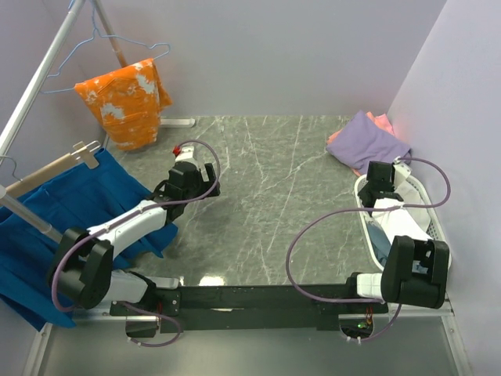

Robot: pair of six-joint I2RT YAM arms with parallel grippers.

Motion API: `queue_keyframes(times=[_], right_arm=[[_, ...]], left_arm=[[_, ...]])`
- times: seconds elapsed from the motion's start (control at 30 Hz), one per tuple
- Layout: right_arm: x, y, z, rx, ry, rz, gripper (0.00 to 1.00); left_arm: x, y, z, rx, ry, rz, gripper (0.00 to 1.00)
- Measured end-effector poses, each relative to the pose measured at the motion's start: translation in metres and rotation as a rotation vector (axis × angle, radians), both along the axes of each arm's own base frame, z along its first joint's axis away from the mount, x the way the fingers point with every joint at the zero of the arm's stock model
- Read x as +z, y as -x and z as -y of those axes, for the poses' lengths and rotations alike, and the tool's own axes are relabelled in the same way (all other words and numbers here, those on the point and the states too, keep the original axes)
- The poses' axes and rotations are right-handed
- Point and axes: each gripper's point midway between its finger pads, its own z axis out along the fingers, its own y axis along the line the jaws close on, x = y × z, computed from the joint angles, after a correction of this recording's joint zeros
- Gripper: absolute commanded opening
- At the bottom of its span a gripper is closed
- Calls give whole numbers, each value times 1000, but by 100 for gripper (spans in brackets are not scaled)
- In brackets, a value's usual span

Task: Fold and stack the t-shirts
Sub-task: Grab crumpled tshirt from bin with the right arm, then move the tshirt to the center of the board

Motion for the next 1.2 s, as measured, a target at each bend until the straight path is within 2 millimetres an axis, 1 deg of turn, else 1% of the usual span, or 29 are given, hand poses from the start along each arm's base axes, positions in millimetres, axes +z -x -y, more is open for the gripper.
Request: queue_keyframes(times=[0.03,0.1,0.2,0.27,0.37,0.43,0.53,0.63,0.73,0.83,0.87,0.93,1.0,1.1,1.2], right_arm=[[2,0,0,2,2,4,0],[11,1,0,5,9,28,0],[45,4,0,14,35,123,0],[81,8,-1,22,59,229,0],[138,21,-4,38,96,403,0],[174,27,-8,61,114,488,0],[236,35,-18,121,137,628,0],[281,45,-31,184,148,733,0],[314,55,-46,263,141,803,0],[356,61,-74,412,108,874,0],[377,64,-90,491,87,919,0],[406,69,-114,619,53,994,0],[426,75,-141,754,2,1058,0],[433,78,-176,929,-87,1077,0],[430,78,-217,1113,-195,1044,0]], left_arm=[[-3,-1,-1,1,-1,-7,94],[-8,-1,-1,-1,-3,-21,93],[-10,-1,0,-8,1,-28,93],[-9,-2,2,-16,10,-25,93],[-8,-2,4,-26,20,-24,92],[-8,-1,6,-34,26,-25,92],[-7,-1,8,-43,35,-23,91],[-5,-1,9,-48,42,-18,91],[-2,-1,10,-49,49,-12,92],[3,-1,10,-47,59,1,92],[5,-1,10,-45,65,8,92],[8,0,9,-37,79,14,92],[12,0,8,-26,91,26,93],[15,1,5,-5,106,41,94],[18,2,-2,24,117,56,95]])
